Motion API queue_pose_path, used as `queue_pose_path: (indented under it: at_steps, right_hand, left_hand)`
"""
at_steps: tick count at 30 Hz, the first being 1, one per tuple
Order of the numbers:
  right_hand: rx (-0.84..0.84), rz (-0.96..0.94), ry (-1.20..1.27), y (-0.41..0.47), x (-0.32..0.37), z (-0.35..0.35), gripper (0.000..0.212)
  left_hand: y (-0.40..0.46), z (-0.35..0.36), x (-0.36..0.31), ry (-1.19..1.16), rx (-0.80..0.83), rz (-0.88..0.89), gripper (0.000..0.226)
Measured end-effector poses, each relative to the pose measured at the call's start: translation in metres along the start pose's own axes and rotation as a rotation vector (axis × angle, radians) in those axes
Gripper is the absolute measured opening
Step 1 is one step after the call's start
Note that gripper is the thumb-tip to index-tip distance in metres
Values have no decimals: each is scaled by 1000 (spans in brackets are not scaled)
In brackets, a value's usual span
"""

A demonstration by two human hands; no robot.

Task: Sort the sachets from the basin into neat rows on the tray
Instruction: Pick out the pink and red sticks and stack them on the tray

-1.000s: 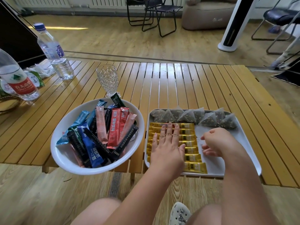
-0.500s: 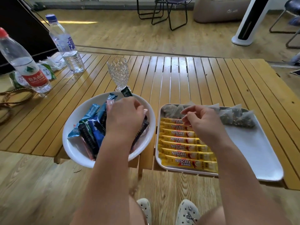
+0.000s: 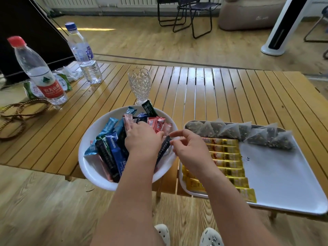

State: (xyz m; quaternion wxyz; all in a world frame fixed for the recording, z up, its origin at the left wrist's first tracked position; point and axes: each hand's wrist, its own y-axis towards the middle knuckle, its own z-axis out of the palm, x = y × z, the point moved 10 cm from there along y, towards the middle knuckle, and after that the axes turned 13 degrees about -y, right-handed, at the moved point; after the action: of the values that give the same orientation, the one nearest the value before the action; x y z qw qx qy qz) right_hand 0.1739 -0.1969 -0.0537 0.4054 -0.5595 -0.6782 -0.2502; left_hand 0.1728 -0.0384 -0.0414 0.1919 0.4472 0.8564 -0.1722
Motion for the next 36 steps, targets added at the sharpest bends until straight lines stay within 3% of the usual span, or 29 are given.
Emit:
queue_pose_path:
  at_steps: [5, 9, 12, 17, 21, 24, 27, 29, 33, 36]
  right_hand:
    - [19, -4, 2, 2, -2, 1, 23]
    - [77, -58, -64, 0, 5, 5, 24]
    - [128, -81, -80, 0, 6, 12, 28]
    - [65, -82, -16, 1, 6, 7, 25]
    - [-18, -76, 102, 3, 7, -2, 23]
    - [-9, -37, 190, 5, 3, -2, 24]
    - [-10, -20, 206, 6, 0, -1, 25]
    - [-18, -16, 210, 5, 0, -2, 24]
    - [-19, 15, 260, 5, -3, -5, 23]
    - [-20, 47, 347, 4, -5, -8, 21]
  left_hand:
    - [3, 7, 1, 20, 81, 44, 90]
    - [3, 15, -1, -81, 159, 80, 84]
    - [-2, 21, -7, -111, 197, 87, 68]
    - [3, -1, -10, -394, 52, 134, 32]
    - [5, -40, -13, -644, -170, 238, 28]
    - [8, -25, -14, -549, -53, 252, 34]
    - [6, 12, -12, -256, 134, 213, 44]
    - [5, 22, -13, -160, 167, 220, 40]
    - [3, 16, -20, -219, 116, 262, 26]
    - [-1, -7, -28, -463, 34, 301, 21]
